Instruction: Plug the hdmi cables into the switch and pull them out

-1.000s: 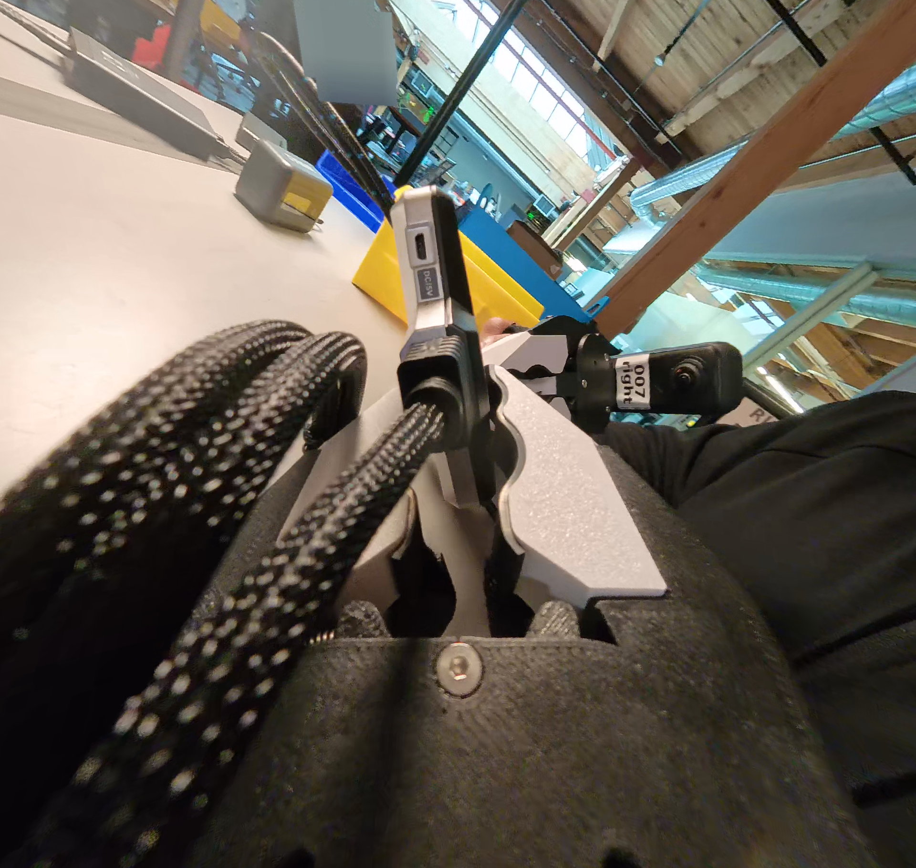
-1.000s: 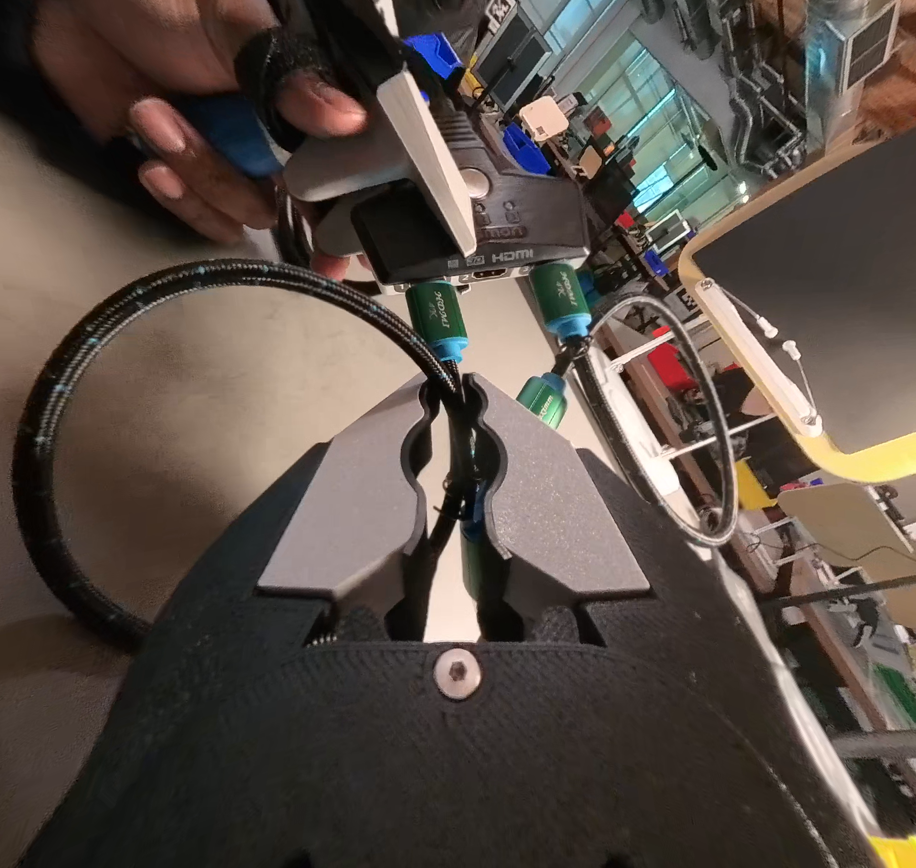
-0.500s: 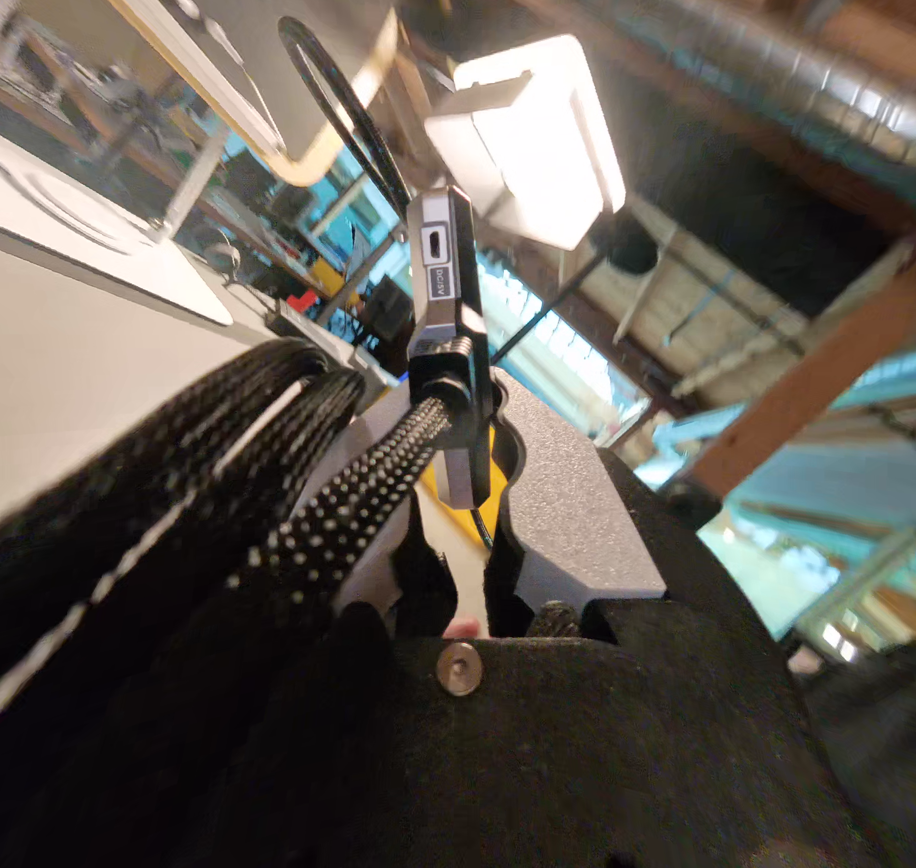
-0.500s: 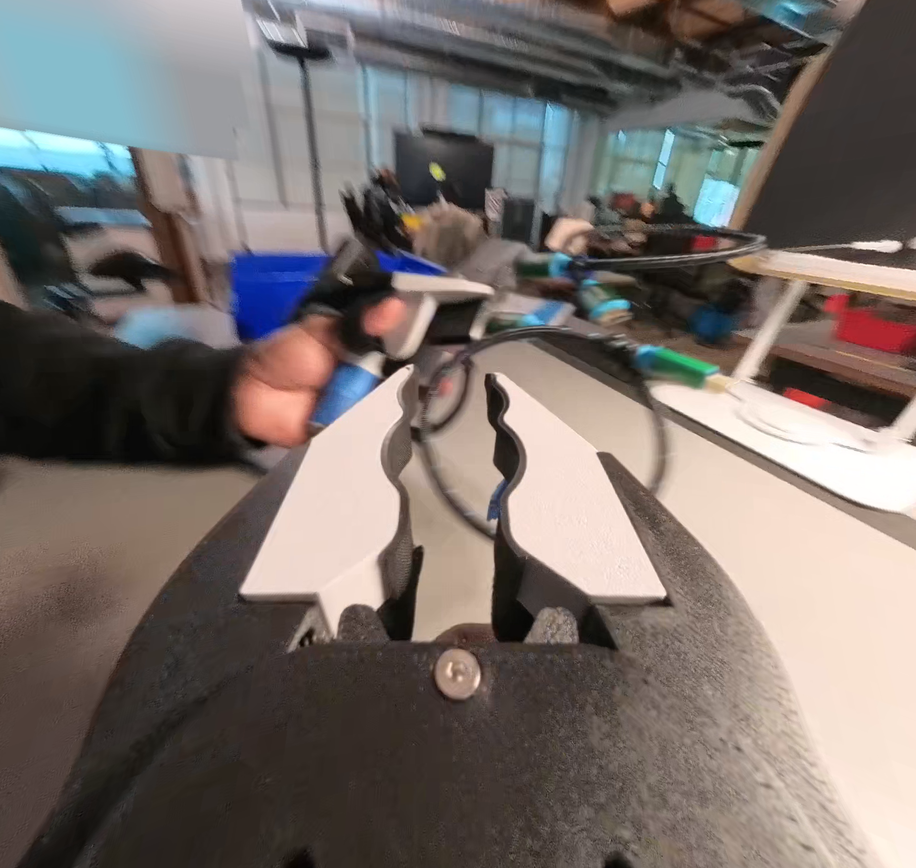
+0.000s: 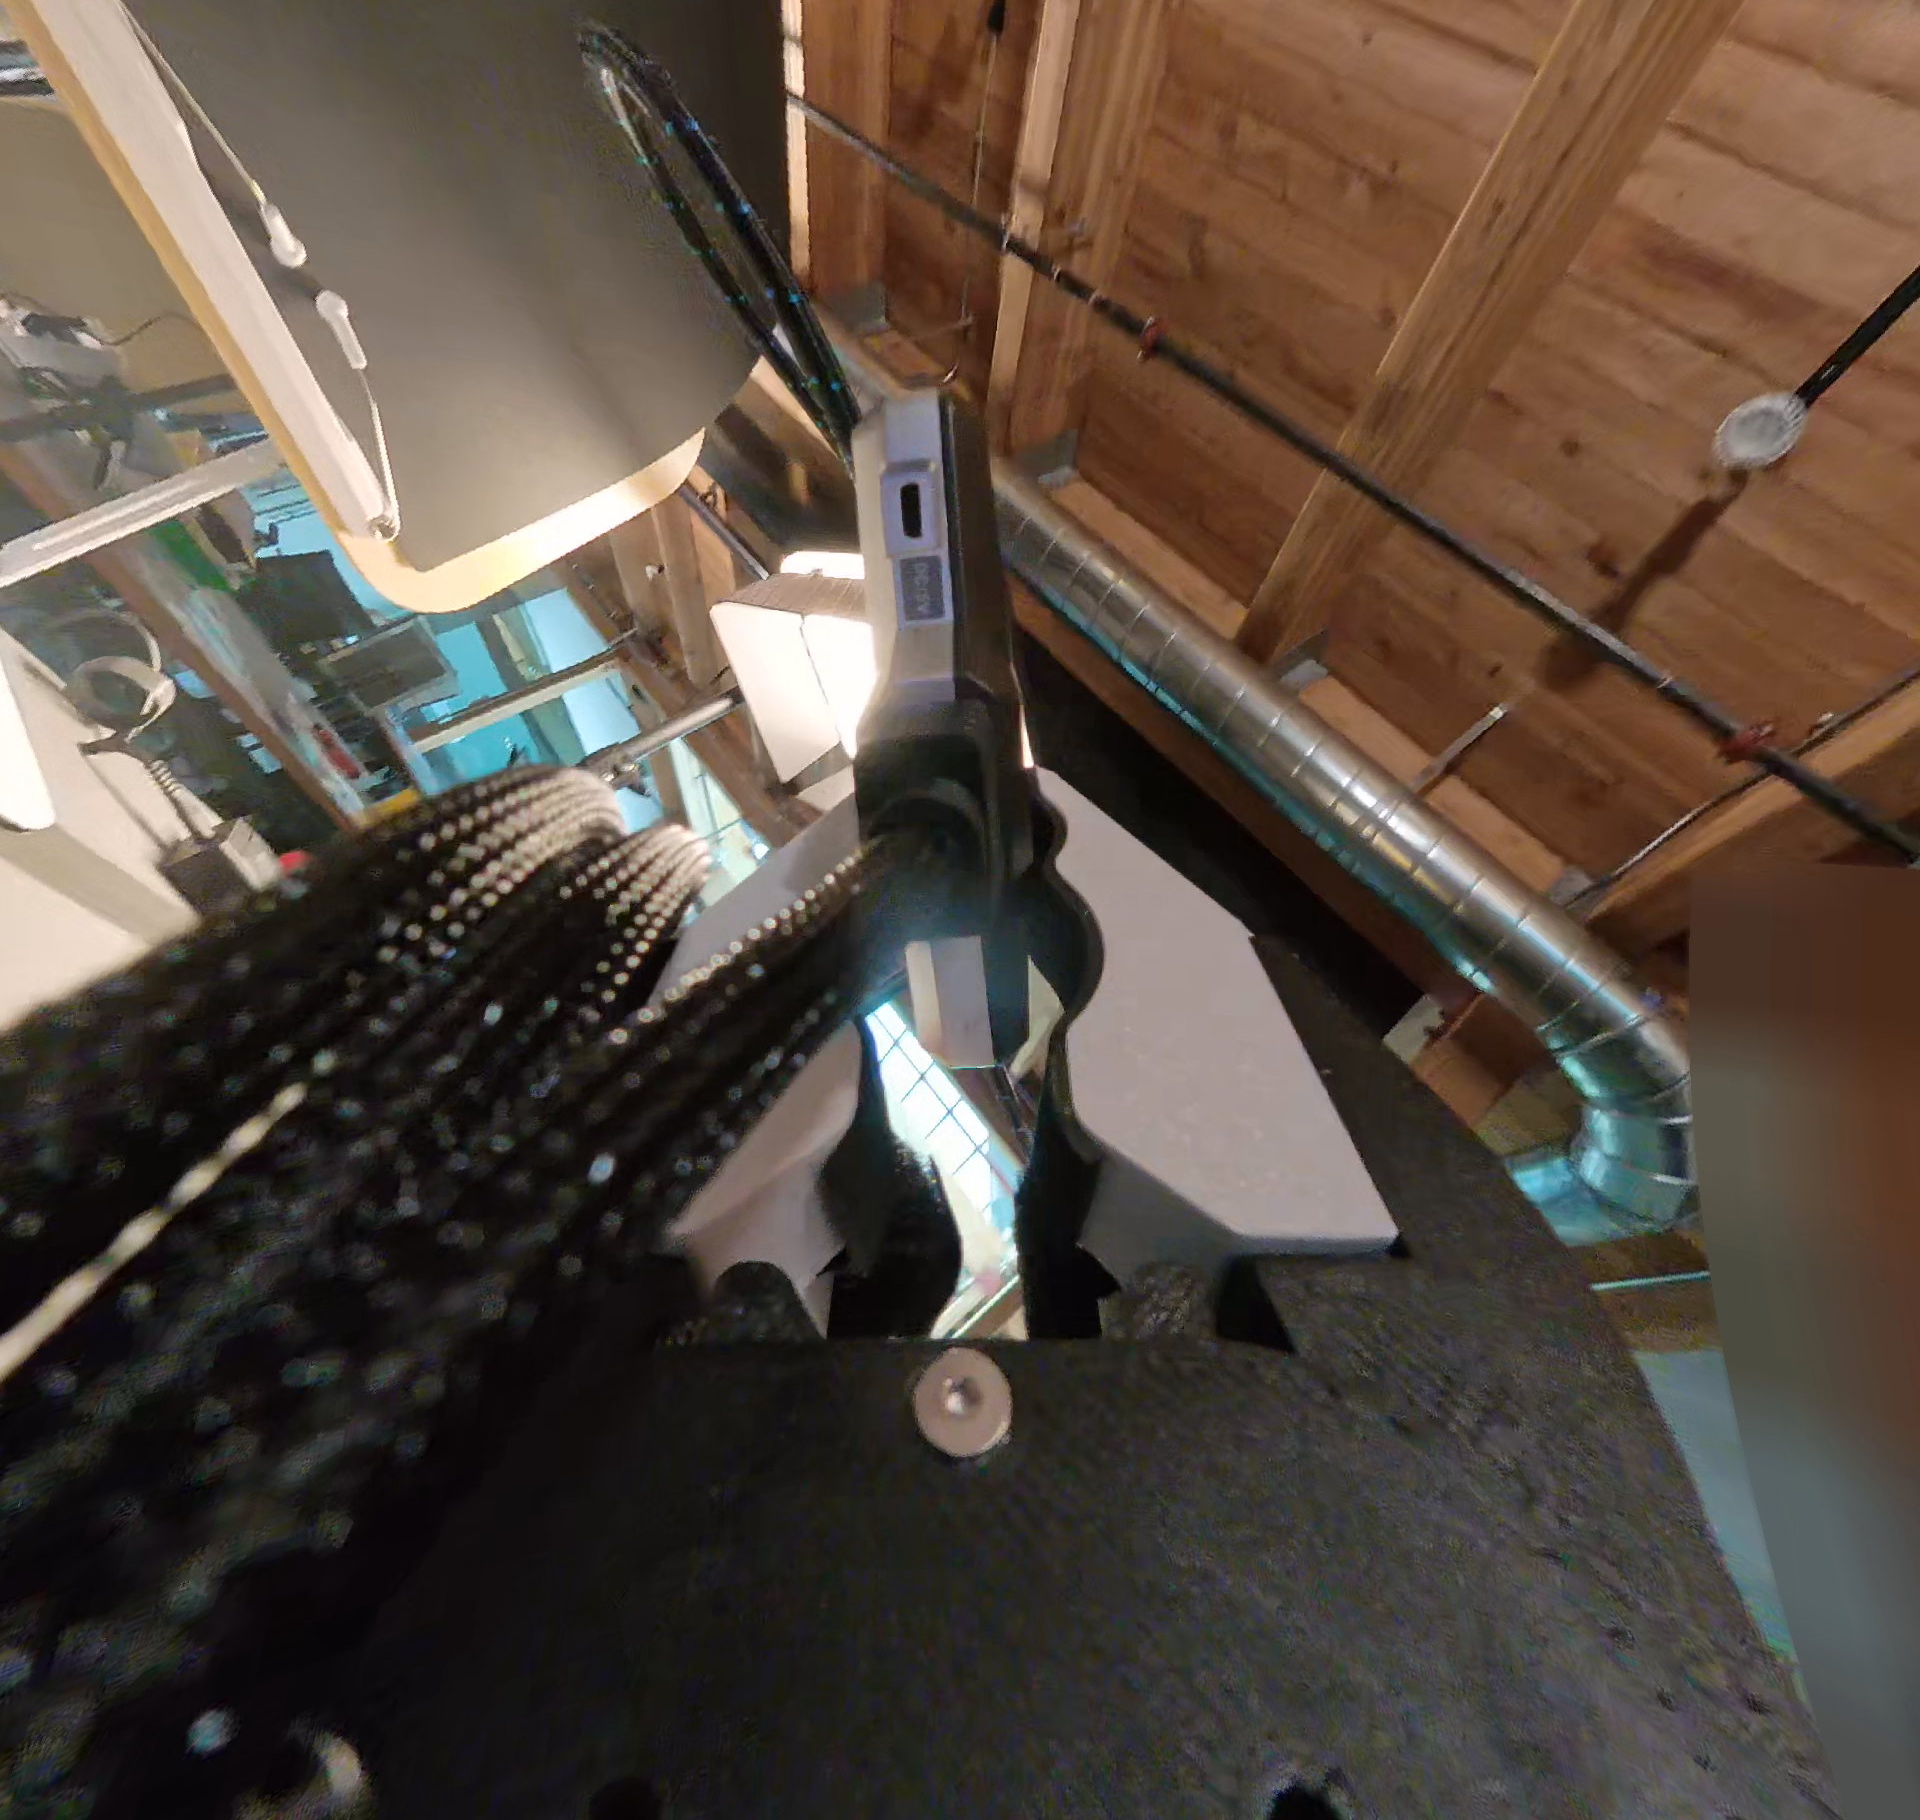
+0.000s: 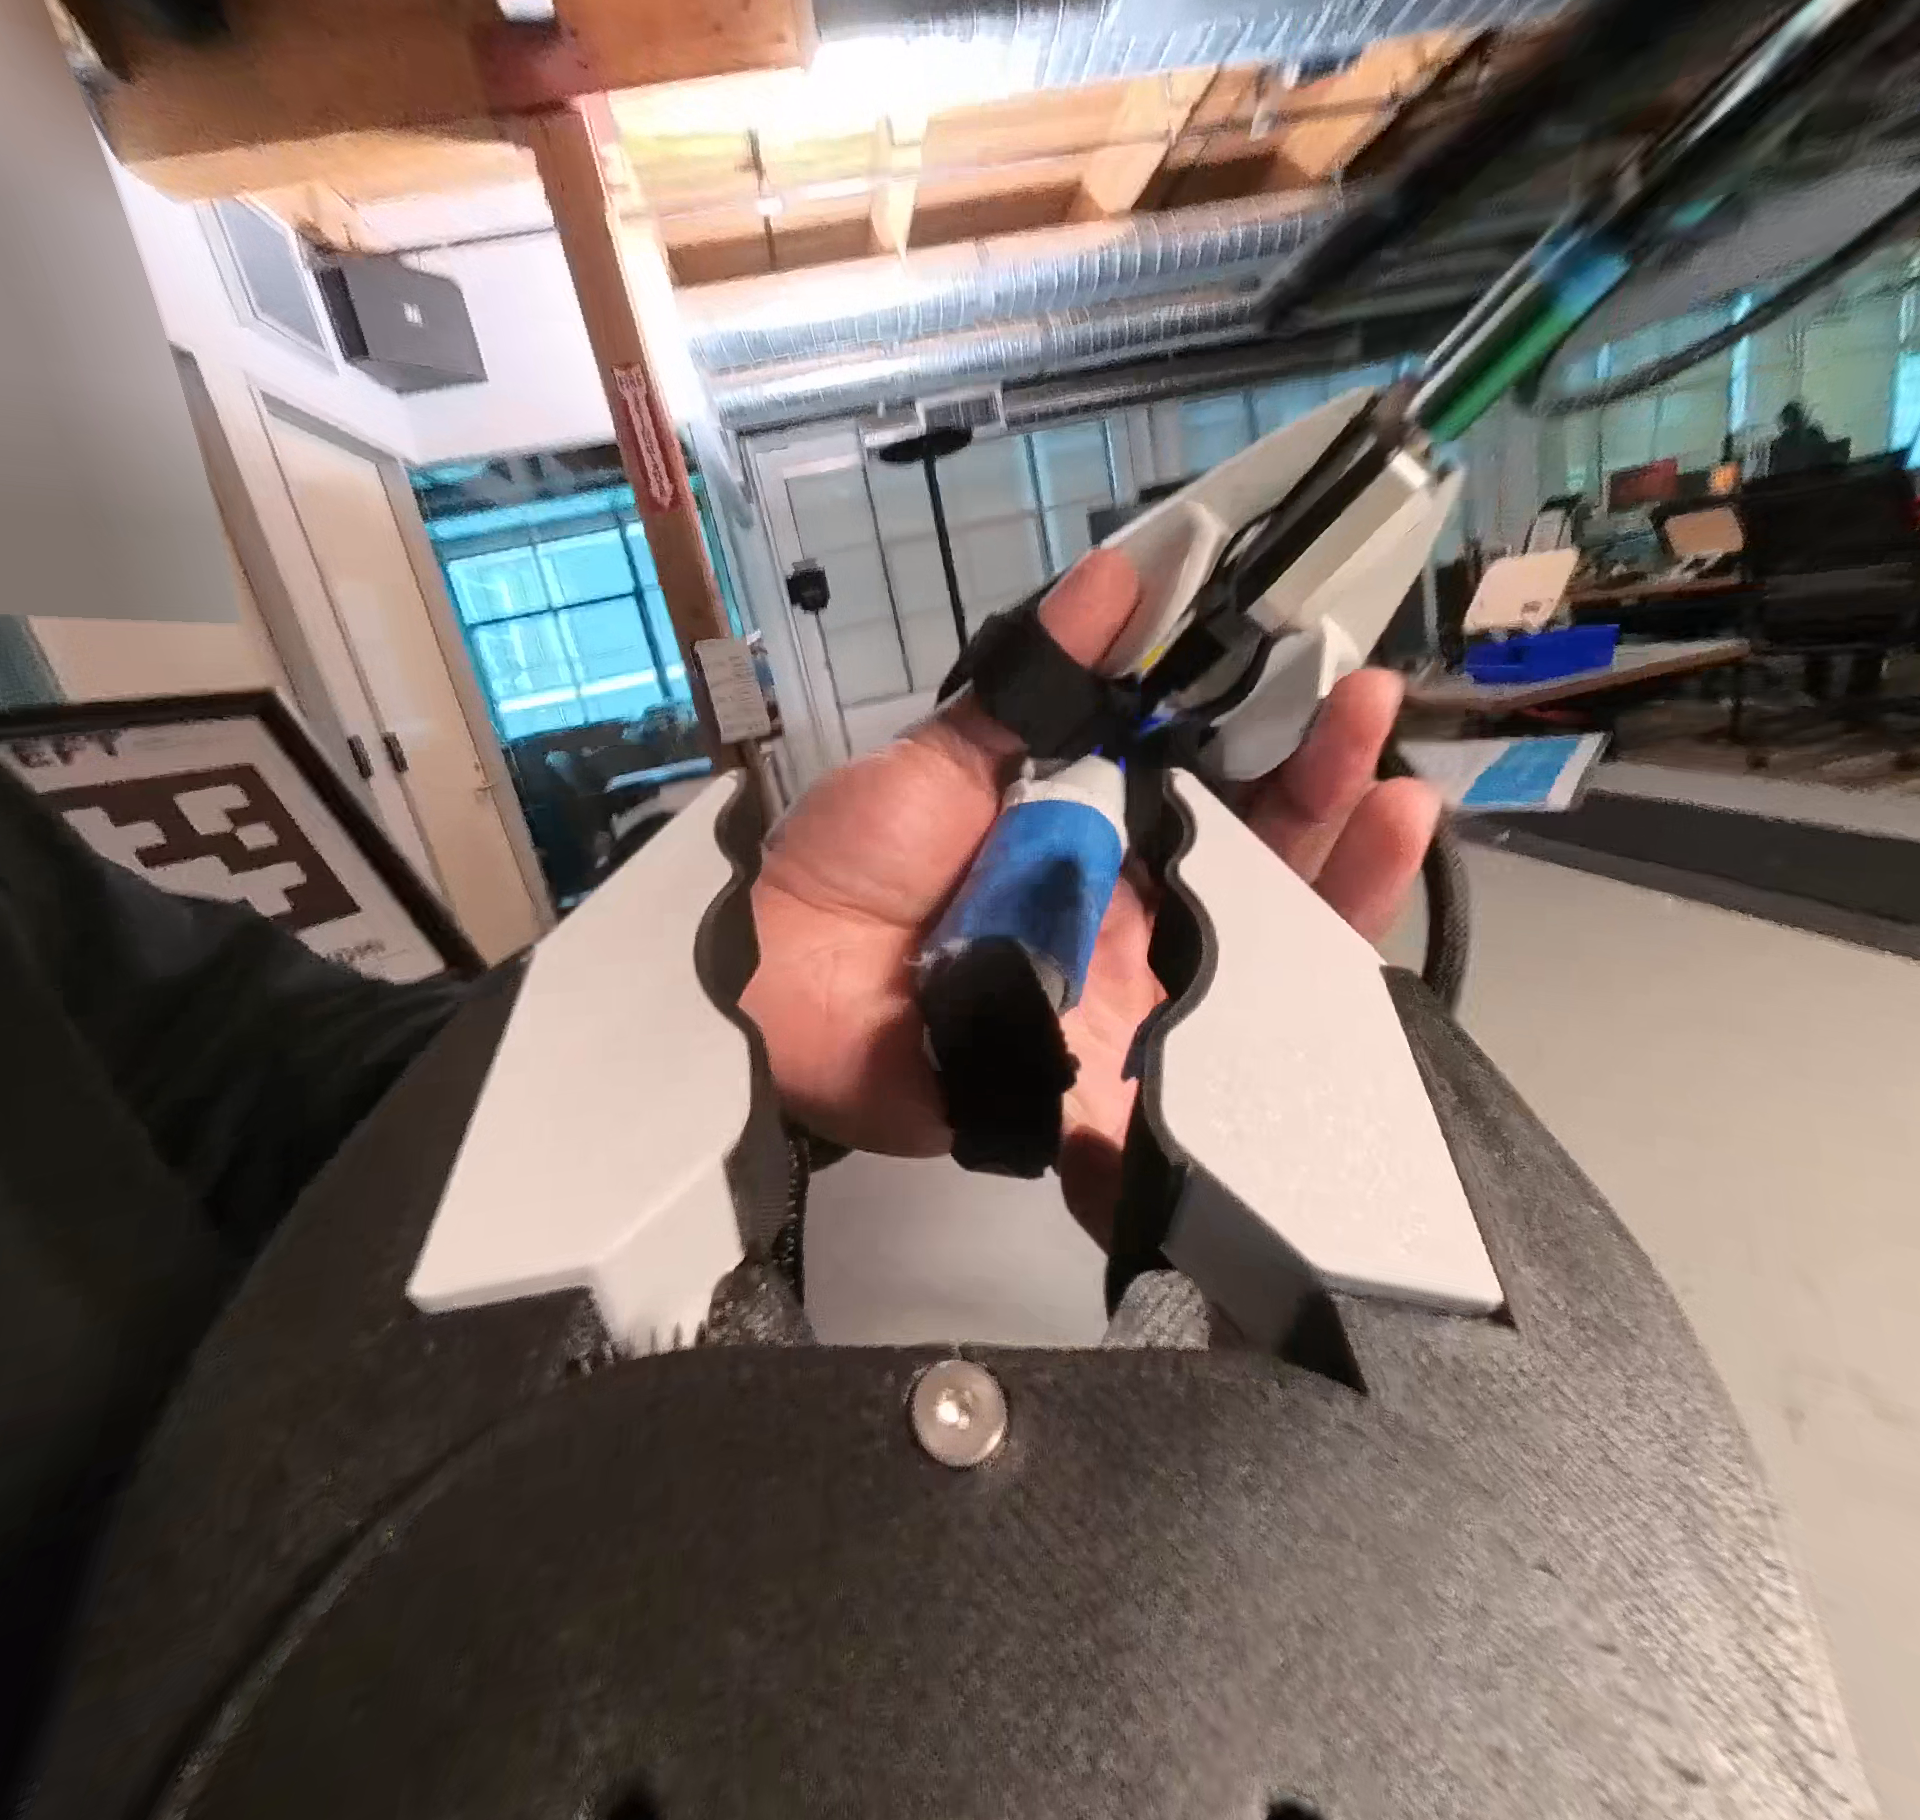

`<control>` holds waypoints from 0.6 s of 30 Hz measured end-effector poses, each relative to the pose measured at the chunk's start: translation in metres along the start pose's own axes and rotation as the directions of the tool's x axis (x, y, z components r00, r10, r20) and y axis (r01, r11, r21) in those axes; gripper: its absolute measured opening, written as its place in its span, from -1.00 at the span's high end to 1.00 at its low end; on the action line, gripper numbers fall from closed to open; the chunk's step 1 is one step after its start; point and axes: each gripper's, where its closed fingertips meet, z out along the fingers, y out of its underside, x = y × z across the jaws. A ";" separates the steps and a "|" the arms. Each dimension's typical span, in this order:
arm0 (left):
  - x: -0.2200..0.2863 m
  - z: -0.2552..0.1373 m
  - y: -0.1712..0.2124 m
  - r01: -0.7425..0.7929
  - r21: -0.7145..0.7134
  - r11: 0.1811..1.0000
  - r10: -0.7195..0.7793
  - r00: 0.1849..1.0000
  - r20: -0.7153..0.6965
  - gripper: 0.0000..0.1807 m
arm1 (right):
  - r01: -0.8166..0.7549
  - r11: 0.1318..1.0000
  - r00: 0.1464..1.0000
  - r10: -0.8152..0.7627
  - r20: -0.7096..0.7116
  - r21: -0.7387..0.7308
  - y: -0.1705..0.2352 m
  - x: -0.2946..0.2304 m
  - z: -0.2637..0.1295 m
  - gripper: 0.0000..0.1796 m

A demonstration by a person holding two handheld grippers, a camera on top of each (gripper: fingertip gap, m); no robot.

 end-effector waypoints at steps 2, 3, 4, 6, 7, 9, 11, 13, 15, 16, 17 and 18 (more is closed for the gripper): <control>0.008 0.002 -0.005 0.009 0.036 0.999 -0.007 0.999 -0.041 0.76 | 0.095 0.994 0.995 -0.094 -0.028 0.051 -0.013 -0.007 0.000 0.12; 0.010 0.003 -0.006 0.009 0.045 0.999 -0.007 0.999 -0.051 0.76 | 0.125 0.991 0.992 -0.125 -0.011 0.045 -0.013 -0.014 0.002 0.12; 0.011 0.003 -0.005 0.010 0.047 0.999 -0.007 0.999 -0.054 0.76 | 0.117 0.993 0.993 -0.117 0.012 0.024 -0.009 -0.017 0.004 0.12; 0.013 0.004 -0.001 -0.002 0.034 0.999 0.004 0.999 -0.053 0.74 | 0.043 0.999 0.998 -0.044 0.042 0.031 -0.010 -0.016 0.004 0.08; 0.012 0.004 0.000 -0.015 0.031 0.999 0.017 0.999 -0.047 0.74 | 0.006 0.999 0.998 -0.008 0.069 0.035 -0.013 -0.017 0.004 0.08; 0.008 0.003 0.001 0.012 0.029 1.000 -0.012 1.000 -0.024 0.73 | -0.031 1.000 0.990 0.031 0.137 -0.001 -0.013 -0.022 0.006 0.08; 0.010 0.002 0.002 0.063 0.036 0.997 -0.062 0.998 -0.034 0.73 | -0.086 0.995 0.976 0.093 0.195 -0.044 -0.010 -0.024 0.007 0.06; 0.017 0.004 0.005 0.056 0.031 0.998 -0.054 0.997 -0.060 0.72 | -0.115 0.991 0.963 0.127 0.237 -0.063 -0.011 -0.028 0.006 0.04; 0.023 0.004 0.003 0.041 0.038 0.998 -0.038 0.996 -0.076 0.73 | -0.092 0.993 0.959 0.109 0.262 -0.075 -0.011 -0.034 0.004 0.04; 0.027 0.004 -0.001 0.057 0.050 0.997 -0.052 0.994 -0.099 0.73 | -0.085 0.993 0.955 0.105 0.277 -0.085 -0.009 -0.038 0.004 0.04; 0.032 0.004 -0.003 0.082 0.057 0.995 -0.074 0.989 -0.130 0.73 | -0.076 0.993 0.954 0.097 0.284 -0.085 -0.008 -0.042 0.005 0.05; 0.036 0.003 -0.002 0.103 0.058 0.993 -0.093 0.983 -0.158 0.73 | -0.052 0.996 0.956 0.071 0.285 -0.073 -0.009 -0.044 0.005 0.04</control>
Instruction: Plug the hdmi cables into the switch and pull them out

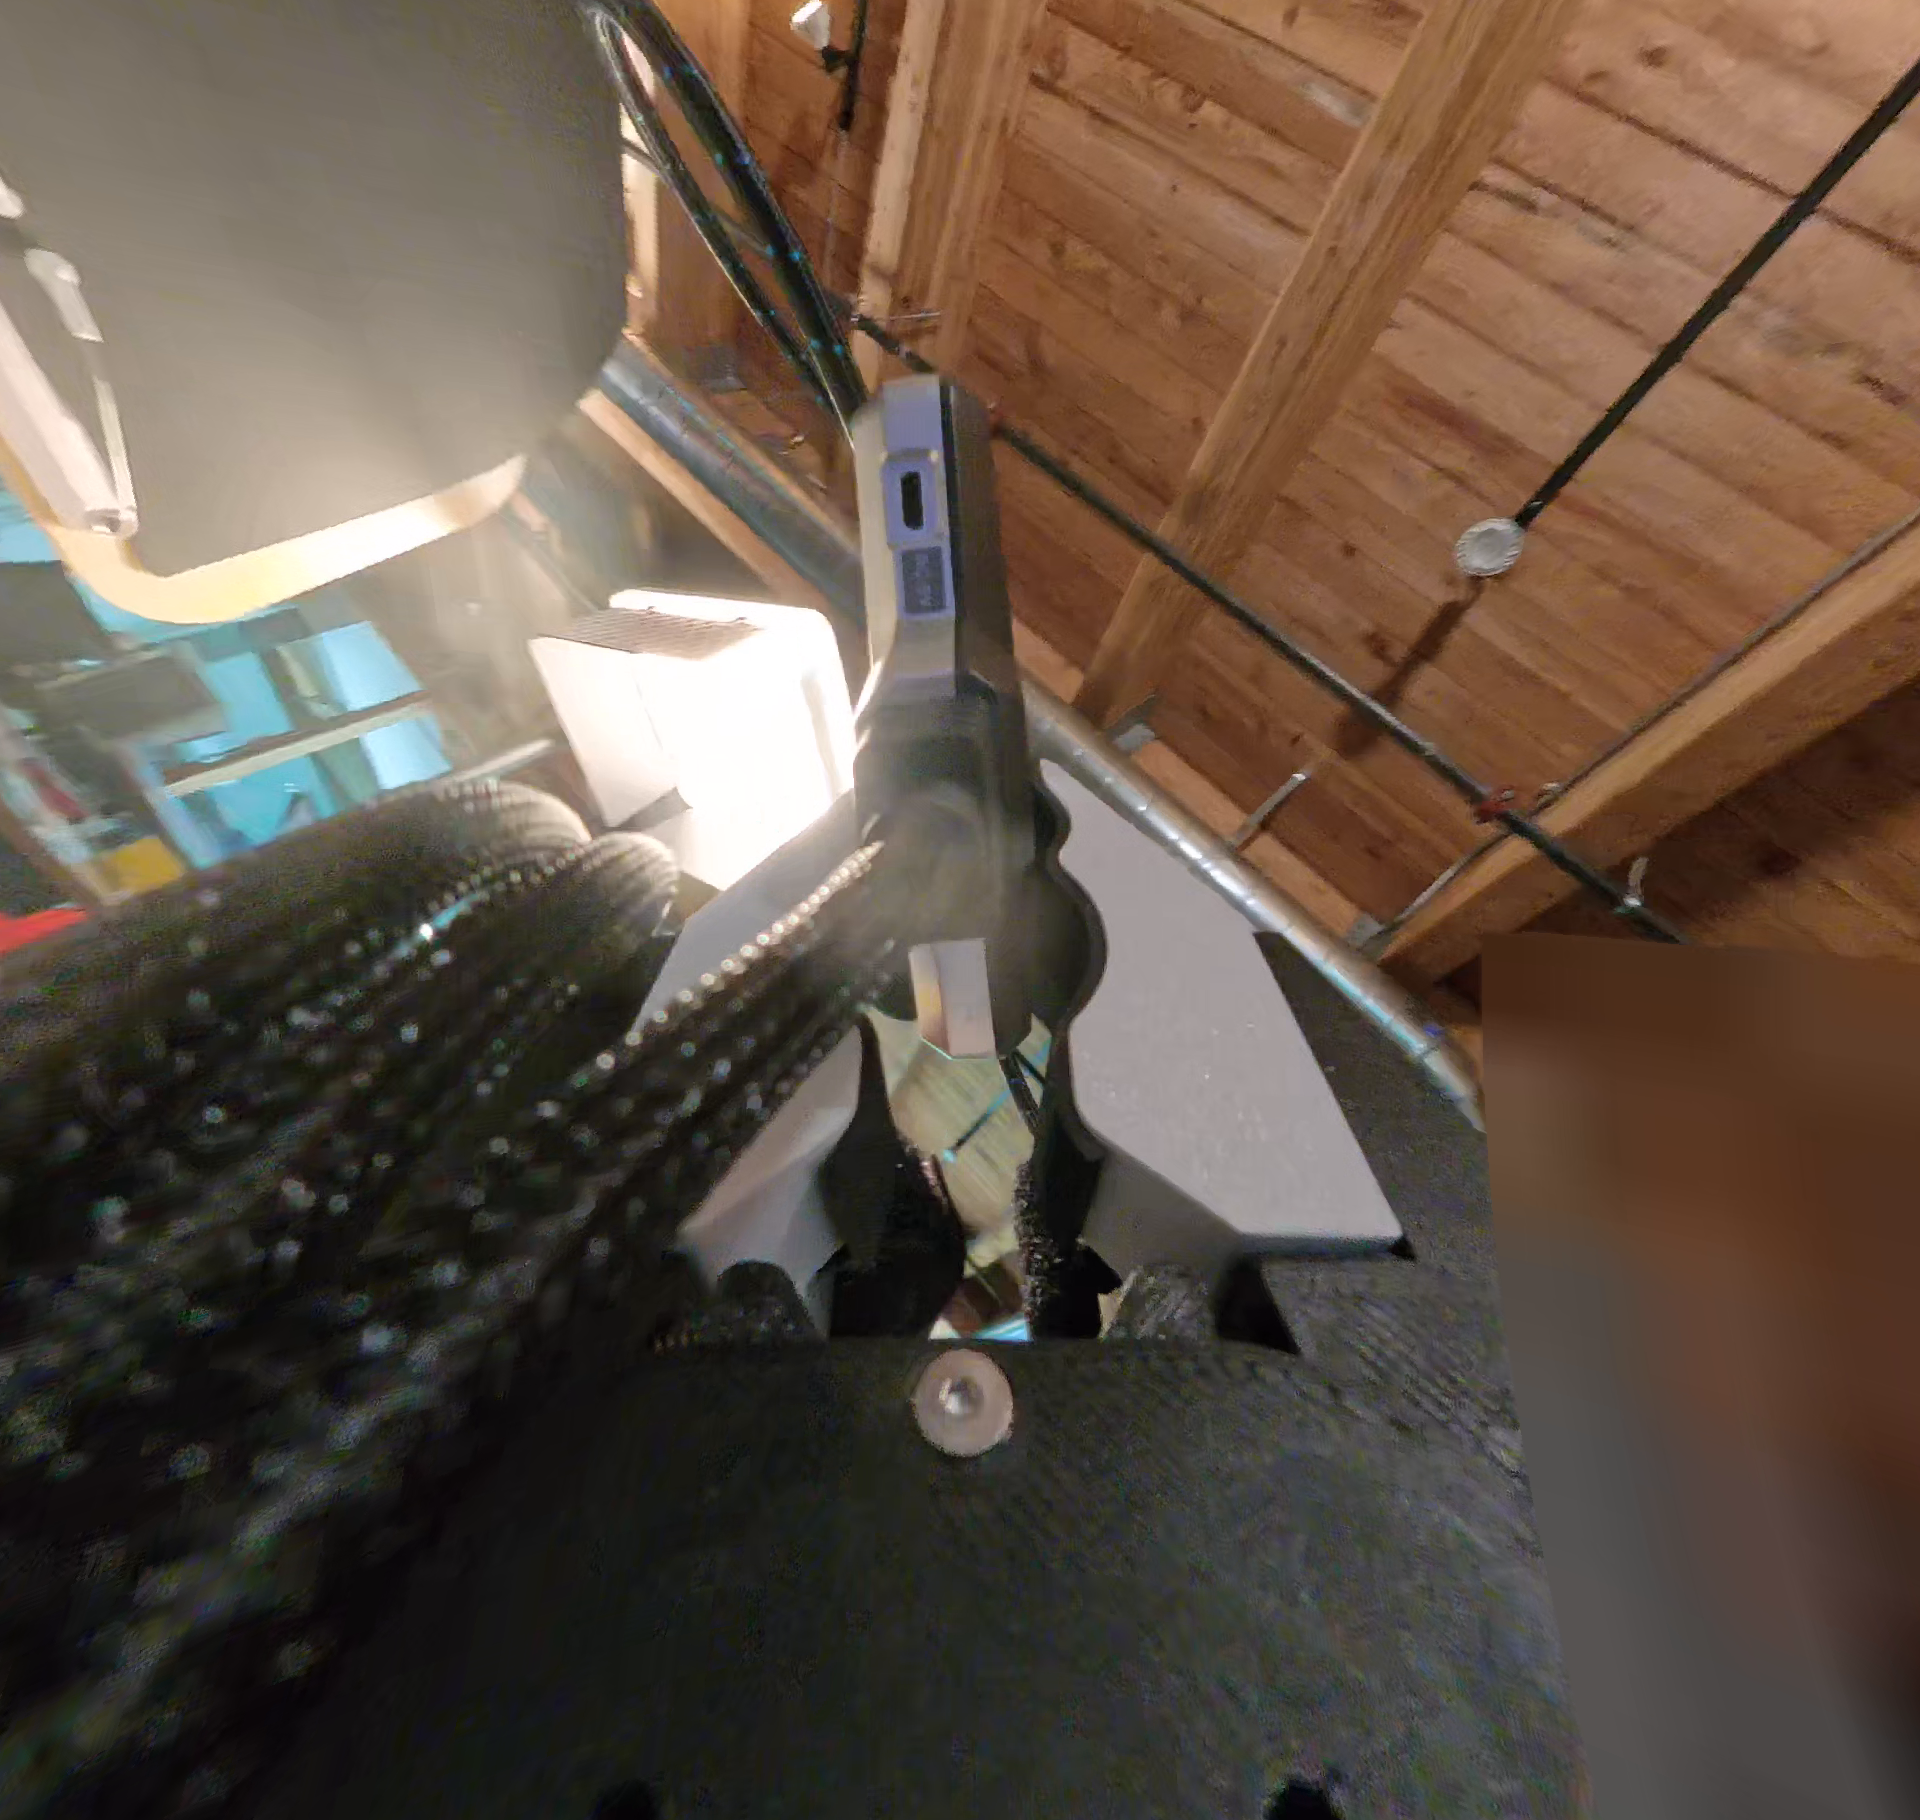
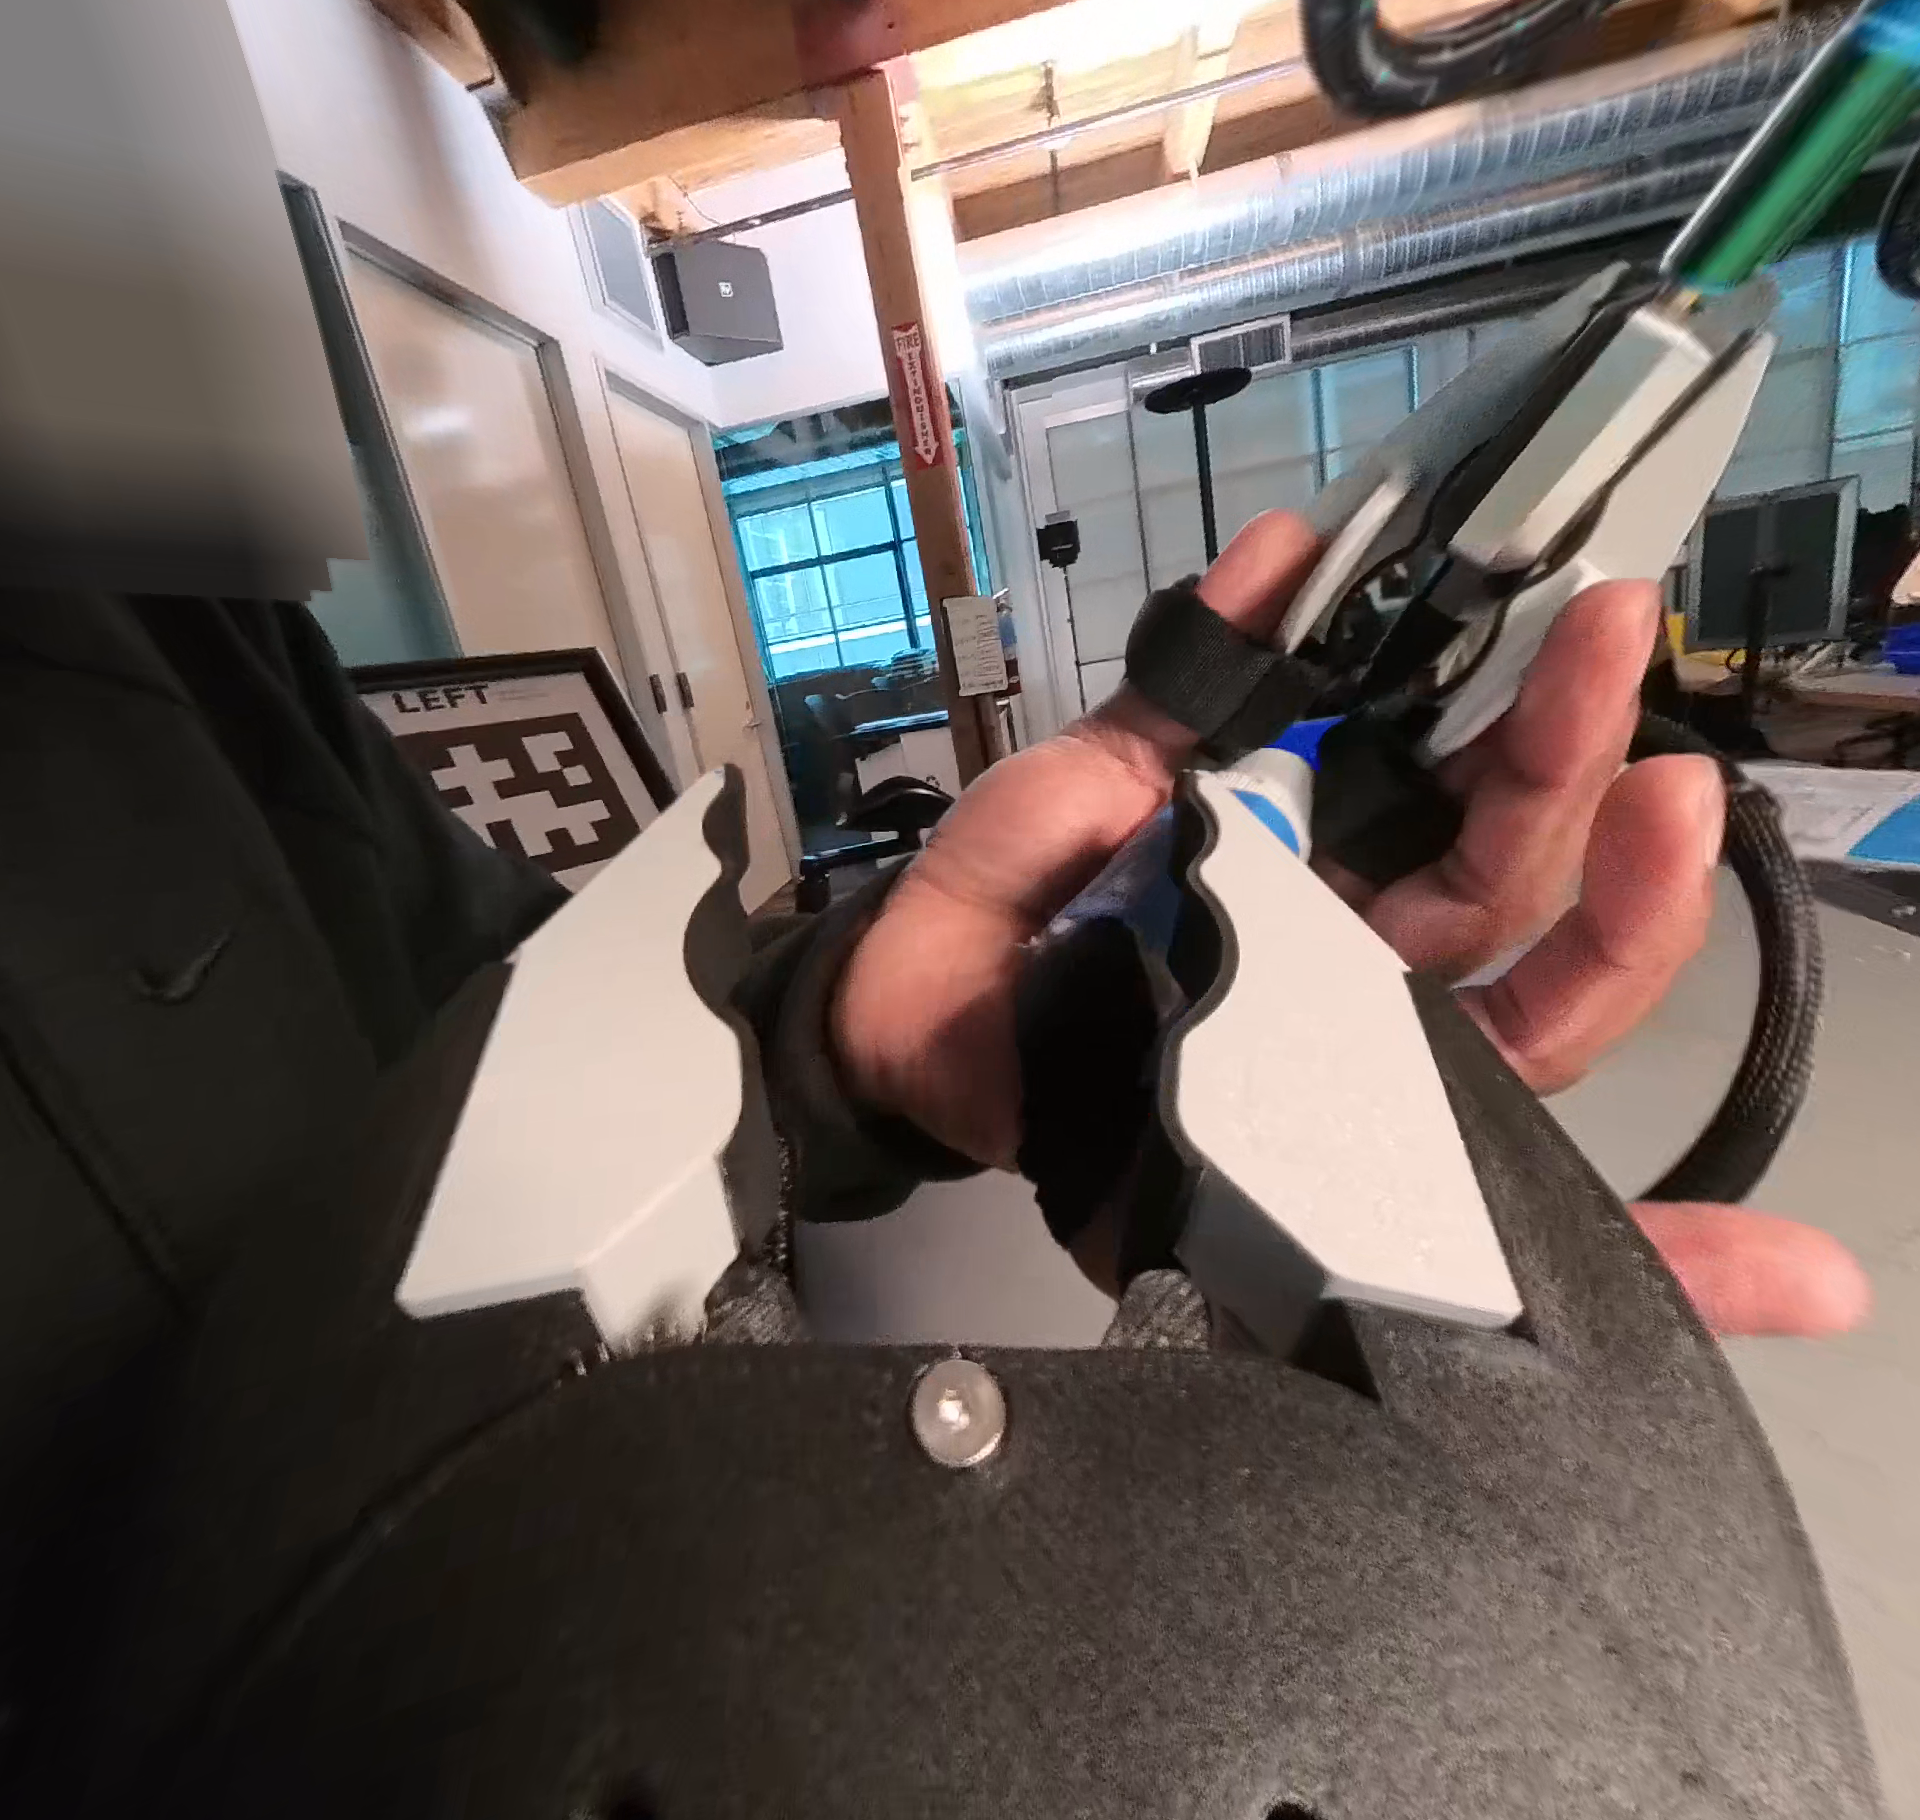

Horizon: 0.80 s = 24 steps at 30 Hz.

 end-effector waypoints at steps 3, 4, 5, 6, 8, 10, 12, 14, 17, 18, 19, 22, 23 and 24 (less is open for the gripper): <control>0.021 0.000 -0.004 0.030 0.043 0.999 -0.024 0.991 -0.129 0.75 | 0.209 0.978 0.976 -0.209 -0.067 0.000 -0.003 -0.005 0.000 0.07; 0.031 0.000 -0.010 0.046 0.073 0.996 -0.033 0.984 -0.177 0.74 | 0.255 0.967 0.964 -0.253 -0.085 0.017 -0.005 -0.009 0.000 0.08; 0.041 0.000 -0.019 0.059 0.109 0.992 -0.034 0.975 -0.220 0.76 | 0.264 0.964 0.962 -0.260 -0.088 0.037 -0.007 -0.013 0.001 0.08; 0.050 0.000 -0.026 0.049 0.141 0.989 -0.013 0.968 -0.249 0.74 | 0.250 0.967 0.966 -0.245 -0.083 0.056 -0.010 -0.016 0.003 0.07; 0.057 0.003 -0.027 -0.004 0.153 0.988 0.038 0.975 -0.219 0.74 | 0.213 0.972 0.975 -0.206 -0.079 0.097 -0.021 -0.017 0.008 0.05; 0.049 0.004 -0.018 0.042 0.154 0.987 -0.017 0.987 -0.161 0.77 | 0.146 0.975 0.989 -0.138 -0.062 0.170 -0.035 -0.014 0.008 0.10; 0.047 0.002 -0.020 0.028 0.178 0.984 -0.006 0.992 -0.123 0.81 | -0.008 0.973 1.000 0.002 0.027 0.231 -0.042 -0.012 0.002 0.17; 0.040 -0.001 -0.025 0.036 0.209 0.977 -0.019 0.996 -0.083 0.73 | -0.085 0.962 0.995 0.069 0.070 0.260 -0.042 -0.013 0.000 0.17; 0.035 -0.003 -0.030 0.030 0.223 0.974 -0.018 0.998 -0.055 0.72 | -0.148 0.945 0.988 0.128 0.086 0.290 -0.040 -0.013 0.000 0.07; 0.035 -0.003 -0.029 0.030 0.219 0.975 -0.018 0.998 -0.057 0.72 | -0.156 0.943 0.987 0.135 0.092 0.293 -0.040 -0.014 0.000 0.07; 0.036 -0.003 -0.028 0.034 0.213 0.976 -0.022 0.998 -0.062 0.72 | -0.156 0.944 0.987 0.135 0.091 0.291 -0.040 -0.015 0.000 0.07; 0.034 -0.004 -0.027 0.080 0.200 0.976 -0.063 0.994 -0.089 0.72 | -0.161 0.951 0.986 0.144 0.080 0.265 -0.039 -0.016 0.000 0.04; 0.031 -0.006 -0.027 0.098 0.196 0.976 -0.081 0.992 -0.094 0.72 | -0.167 0.951 0.985 0.154 0.073 0.259 -0.038 -0.015 0.000 0.03; 0.029 -0.008 -0.027 0.113 0.194 0.974 -0.094 0.990 -0.106 0.72 | -0.179 0.950 0.984 0.166 0.071 0.255 -0.036 -0.015 -0.002 0.03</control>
